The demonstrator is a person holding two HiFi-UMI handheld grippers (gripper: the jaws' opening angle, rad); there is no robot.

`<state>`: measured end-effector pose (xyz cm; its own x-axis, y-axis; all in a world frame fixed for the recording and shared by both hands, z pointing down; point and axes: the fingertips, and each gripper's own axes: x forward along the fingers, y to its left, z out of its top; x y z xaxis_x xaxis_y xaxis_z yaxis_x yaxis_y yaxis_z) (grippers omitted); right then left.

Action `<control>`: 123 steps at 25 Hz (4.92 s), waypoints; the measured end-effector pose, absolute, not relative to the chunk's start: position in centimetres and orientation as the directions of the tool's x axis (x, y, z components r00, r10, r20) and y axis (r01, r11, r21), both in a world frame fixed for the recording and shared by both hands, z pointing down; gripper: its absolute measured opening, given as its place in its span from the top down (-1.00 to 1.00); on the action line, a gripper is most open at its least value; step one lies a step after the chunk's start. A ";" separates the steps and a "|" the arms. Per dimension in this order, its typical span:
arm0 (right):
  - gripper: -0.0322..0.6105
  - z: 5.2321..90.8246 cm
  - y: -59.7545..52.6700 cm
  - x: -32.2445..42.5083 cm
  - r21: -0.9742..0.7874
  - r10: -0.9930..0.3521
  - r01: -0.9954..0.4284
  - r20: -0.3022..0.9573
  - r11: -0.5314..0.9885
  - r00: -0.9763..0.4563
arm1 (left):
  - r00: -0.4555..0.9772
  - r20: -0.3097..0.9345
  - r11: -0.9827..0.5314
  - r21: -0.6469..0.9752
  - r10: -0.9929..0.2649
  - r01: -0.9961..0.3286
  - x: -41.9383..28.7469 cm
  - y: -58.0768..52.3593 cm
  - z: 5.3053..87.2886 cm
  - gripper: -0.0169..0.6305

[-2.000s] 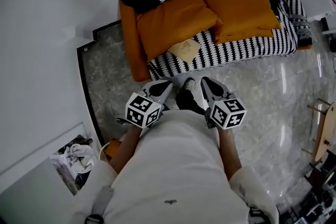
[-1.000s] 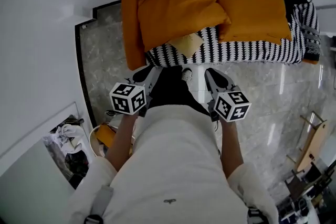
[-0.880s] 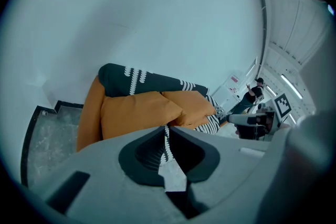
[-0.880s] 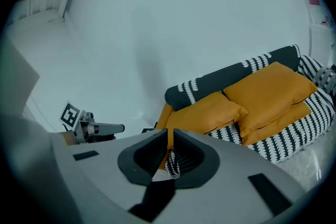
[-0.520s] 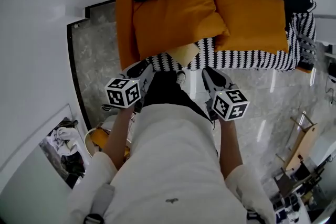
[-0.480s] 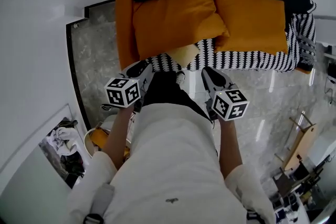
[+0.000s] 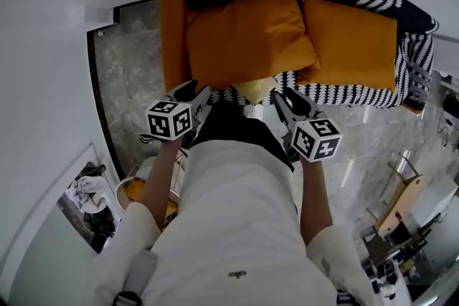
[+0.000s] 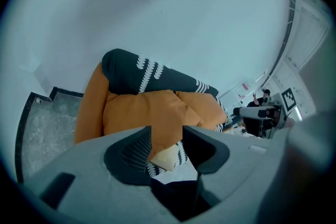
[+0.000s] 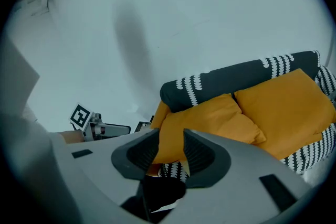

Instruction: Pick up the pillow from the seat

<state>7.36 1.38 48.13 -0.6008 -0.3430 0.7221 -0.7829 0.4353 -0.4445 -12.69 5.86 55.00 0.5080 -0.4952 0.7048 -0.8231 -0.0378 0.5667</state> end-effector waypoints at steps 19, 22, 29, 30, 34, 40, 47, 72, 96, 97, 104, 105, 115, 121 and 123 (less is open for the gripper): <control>-0.11 54.9 -6.2 8.7 -0.337 -0.233 -0.819 0.846 0.465 -0.480 | 0.534 0.758 0.157 0.620 -0.375 -0.769 -16.5 3.7 66.7 -0.01; -0.17 56.7 -6.9 9.8 -0.317 -0.201 -0.818 0.867 0.481 -0.455 | 0.534 0.743 0.231 0.648 -0.403 -0.726 -16.4 4.2 68.2 -0.07; -0.32 60.7 -9.2 11.7 -0.339 -0.111 -0.787 0.884 0.515 -0.454 | 0.523 0.765 0.297 0.634 -0.375 -0.715 -15.3 5.9 72.0 -0.24; -0.33 61.3 -9.5 12.1 -0.343 -0.100 -0.784 0.886 0.518 -0.453 | 0.516 0.774 0.304 0.624 -0.367 -0.720 -15.3 6.2 72.5 -0.27; -0.41 64.3 -10.8 13.3 -0.353 -0.052 -0.764 0.892 0.541 -0.449 | 0.493 0.808 0.334 0.584 -0.322 -0.740 -15.8 7.0 74.4 -0.37; -0.48 67.8 -12.1 15.8 -0.339 -0.016 -0.762 0.909 0.552 -0.416 | 0.511 0.816 0.342 0.578 -0.270 -0.741 -15.8 8.1 76.4 -0.56; -0.50 71.3 -13.2 17.4 -0.386 0.078 -0.760 0.910 0.524 -0.408 | 0.561 0.783 0.371 0.622 -0.270 -0.690 -14.9 8.0 78.3 -0.68; -0.62 76.8 -14.6 18.9 -0.422 0.167 -0.785 0.905 0.453 -0.390 | 0.657 0.716 0.386 0.689 -0.235 -0.613 -13.3 6.8 81.5 -0.76; 0.04 79.3 -12.2 18.0 -0.342 0.249 -0.798 0.937 0.496 -0.246 | 0.655 0.723 0.308 0.689 -0.220 -0.657 -11.5 5.2 80.6 -0.12; 0.08 79.2 -12.2 18.0 -0.327 0.234 -0.797 0.943 0.508 -0.238 | 0.656 0.722 0.295 0.690 -0.219 -0.661 -11.4 5.0 80.4 -0.09; 0.34 77.4 -11.7 17.2 -0.256 0.132 -0.809 0.967 0.530 -0.220 | 0.611 0.764 0.222 0.645 -0.207 -0.731 -12.0 4.3 79.0 0.21; 0.38 77.0 -11.7 17.0 -0.252 0.119 -0.813 0.967 0.525 -0.224 | 0.601 0.770 0.221 0.637 -0.212 -0.738 -12.0 4.1 78.8 0.23; 0.50 72.7 -12.1 16.9 -0.196 -0.007 -0.842 0.973 0.502 -0.231 | 0.603 0.757 0.163 0.647 -0.253 -0.745 -12.5 2.9 75.1 0.35; 0.50 70.3 -11.6 16.6 -0.169 -0.063 -0.862 0.972 0.478 -0.225 | 0.587 0.762 0.144 0.636 -0.275 -0.758 -13.1 3.0 72.9 0.36; 0.50 69.4 -11.4 16.3 -0.163 -0.077 -0.866 0.971 0.473 -0.225 | 0.584 0.760 0.134 0.635 -0.285 -0.760 -13.5 3.2 71.9 0.36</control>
